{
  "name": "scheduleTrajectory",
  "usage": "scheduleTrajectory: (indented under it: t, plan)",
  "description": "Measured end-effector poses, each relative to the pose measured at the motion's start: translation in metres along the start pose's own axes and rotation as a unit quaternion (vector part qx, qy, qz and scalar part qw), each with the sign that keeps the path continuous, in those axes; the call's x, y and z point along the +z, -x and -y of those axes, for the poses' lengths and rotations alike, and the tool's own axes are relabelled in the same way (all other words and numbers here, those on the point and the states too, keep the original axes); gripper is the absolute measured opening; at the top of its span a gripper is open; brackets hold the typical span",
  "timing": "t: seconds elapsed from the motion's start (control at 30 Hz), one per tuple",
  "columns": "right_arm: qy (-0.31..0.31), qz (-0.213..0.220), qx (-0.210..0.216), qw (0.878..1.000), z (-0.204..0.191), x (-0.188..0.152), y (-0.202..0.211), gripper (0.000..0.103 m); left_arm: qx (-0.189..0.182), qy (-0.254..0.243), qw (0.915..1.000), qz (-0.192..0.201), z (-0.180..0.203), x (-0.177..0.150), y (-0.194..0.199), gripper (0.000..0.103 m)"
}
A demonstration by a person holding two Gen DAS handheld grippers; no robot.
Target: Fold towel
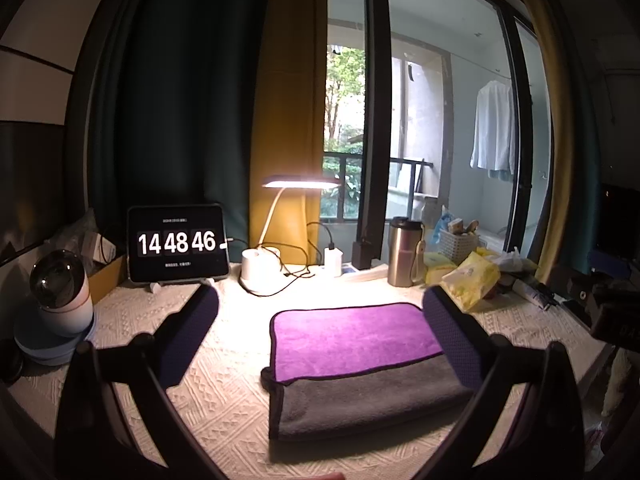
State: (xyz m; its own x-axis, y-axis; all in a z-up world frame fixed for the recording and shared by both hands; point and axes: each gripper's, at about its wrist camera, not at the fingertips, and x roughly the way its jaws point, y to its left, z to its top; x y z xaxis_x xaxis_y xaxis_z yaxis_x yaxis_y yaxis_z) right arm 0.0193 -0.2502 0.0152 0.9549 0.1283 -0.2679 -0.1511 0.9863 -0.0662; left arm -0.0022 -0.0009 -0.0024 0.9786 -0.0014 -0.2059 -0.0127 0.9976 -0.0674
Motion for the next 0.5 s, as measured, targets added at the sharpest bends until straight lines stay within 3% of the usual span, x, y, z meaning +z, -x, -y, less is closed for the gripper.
scheduleTrajectory:
  t: [0.5]
  plan:
    - [0.001,0.000,0.001,1.000,-0.0025,-0.0002,0.0005,0.096,0.000,0.001,1.0000,0.001,0.0008,0.0002,-0.0010,0.103]
